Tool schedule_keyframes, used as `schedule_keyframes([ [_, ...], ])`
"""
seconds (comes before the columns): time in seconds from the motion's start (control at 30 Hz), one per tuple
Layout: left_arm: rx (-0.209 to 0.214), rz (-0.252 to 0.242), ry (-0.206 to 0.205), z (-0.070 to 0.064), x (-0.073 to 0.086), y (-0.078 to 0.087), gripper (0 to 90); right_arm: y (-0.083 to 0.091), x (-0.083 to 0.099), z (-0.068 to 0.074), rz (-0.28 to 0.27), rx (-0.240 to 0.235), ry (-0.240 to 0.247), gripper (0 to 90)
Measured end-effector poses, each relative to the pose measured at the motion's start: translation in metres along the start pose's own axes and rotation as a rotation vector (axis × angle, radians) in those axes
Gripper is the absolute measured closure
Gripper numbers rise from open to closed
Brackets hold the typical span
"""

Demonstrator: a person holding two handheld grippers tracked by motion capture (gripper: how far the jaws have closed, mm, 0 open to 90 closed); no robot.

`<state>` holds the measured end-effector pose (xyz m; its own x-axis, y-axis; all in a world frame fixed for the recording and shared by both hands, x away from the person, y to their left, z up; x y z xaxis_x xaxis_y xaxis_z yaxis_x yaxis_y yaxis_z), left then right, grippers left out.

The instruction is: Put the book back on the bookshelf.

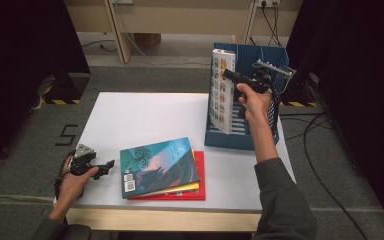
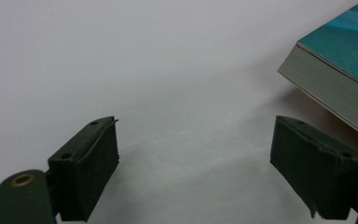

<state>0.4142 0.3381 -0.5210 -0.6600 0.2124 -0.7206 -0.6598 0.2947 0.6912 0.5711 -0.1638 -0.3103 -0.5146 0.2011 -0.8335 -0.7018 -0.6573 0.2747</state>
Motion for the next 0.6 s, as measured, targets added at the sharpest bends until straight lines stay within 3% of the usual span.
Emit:
schedule_keyframes([
  [0.23,-0.007,0.001,-0.003,0.000,0.000,-0.001,14.5,0.018,0.037,-0.007,0.115,-0.010,0.071,67.2],
  [0.47,-0.007,0.005,0.000,0.000,0.000,-0.001,14.5,0.025,0.073,-0.016,0.186,0.003,0.087,67.8],
  [0.6,-0.007,0.006,-0.002,0.000,0.000,-0.001,14.5,0.029,0.089,-0.018,0.232,0.017,0.128,68.0],
])
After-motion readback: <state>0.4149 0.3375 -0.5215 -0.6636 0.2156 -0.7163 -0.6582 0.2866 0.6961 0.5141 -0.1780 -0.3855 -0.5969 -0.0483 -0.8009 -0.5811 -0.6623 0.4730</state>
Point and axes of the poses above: each handheld gripper's, and its own axes: y roughly backward along the jaws, x roughly out of its underside, z roughly to its left, the point moved 3 cm from there along -y, roughly forward along the jaws, and after that the axes turned 6 degrees about z, right-handed, at the moved point
